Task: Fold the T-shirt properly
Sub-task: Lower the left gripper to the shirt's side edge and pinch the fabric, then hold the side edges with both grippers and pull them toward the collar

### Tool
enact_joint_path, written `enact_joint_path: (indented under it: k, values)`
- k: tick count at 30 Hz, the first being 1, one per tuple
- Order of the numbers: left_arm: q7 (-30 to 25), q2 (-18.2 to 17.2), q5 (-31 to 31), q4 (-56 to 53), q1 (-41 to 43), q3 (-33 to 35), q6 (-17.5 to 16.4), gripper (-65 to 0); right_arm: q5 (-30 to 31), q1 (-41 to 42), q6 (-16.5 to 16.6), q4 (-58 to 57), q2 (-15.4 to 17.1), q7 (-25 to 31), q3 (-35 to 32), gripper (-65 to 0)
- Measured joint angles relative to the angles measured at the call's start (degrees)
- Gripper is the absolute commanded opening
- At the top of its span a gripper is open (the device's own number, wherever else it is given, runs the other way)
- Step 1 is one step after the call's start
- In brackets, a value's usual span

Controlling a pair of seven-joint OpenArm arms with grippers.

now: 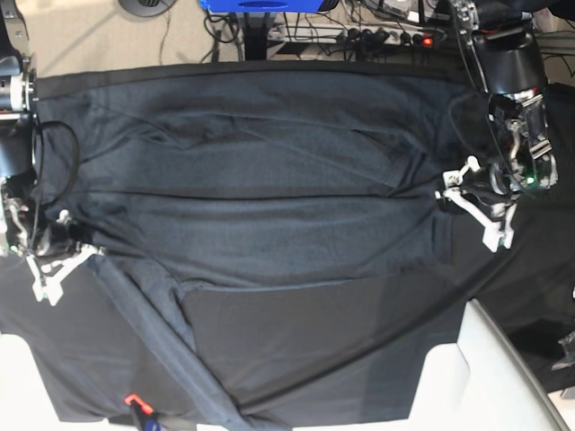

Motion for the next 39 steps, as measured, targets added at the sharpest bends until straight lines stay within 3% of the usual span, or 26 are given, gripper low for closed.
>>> enact_joint_path:
  k: [5,10,14,20,27,39]
  values:
    - [-0.2,-0.5,0.7,-0.9,-4.2,-7.3,0.2,-20.1,0.0,0.0,0.0,0.0,-0.2,-0.1,0.0,-64.2]
    - [-0.6,-2.4,0.9,-13.0,-11.2,-7.0,0.1,-20.1,0.1,0.0,0.1,0.0,0.0,0.1,0.0,-64.2]
    - [-7.1,-4.1,0.6,-24.8,-17.2,-6.9,0.1,-20.1,0.1,0.0,0.0,0.0,-0.2,-0.1,0.0,-64.2]
    - [-12.7,-5.0,0.3,-38.2,-24.7,3.3,0.2,-20.1,0.1,0.0,0.0,0.0,0.1,0.0,0.0,-64.2]
    - [-19.8,-5.0,-0.4,-50.8,-30.8,3.7,0.0,-20.1,0.0,0.0,0.0,0.0,0.1,-0.1,0.0,-64.2]
    - [-22.3,-2.8,0.0,-51.3,-31.0,4.1,-0.4,-20.2,0.0,0.0,0.0,0.0,0.1,0.0,0.0,-64.2]
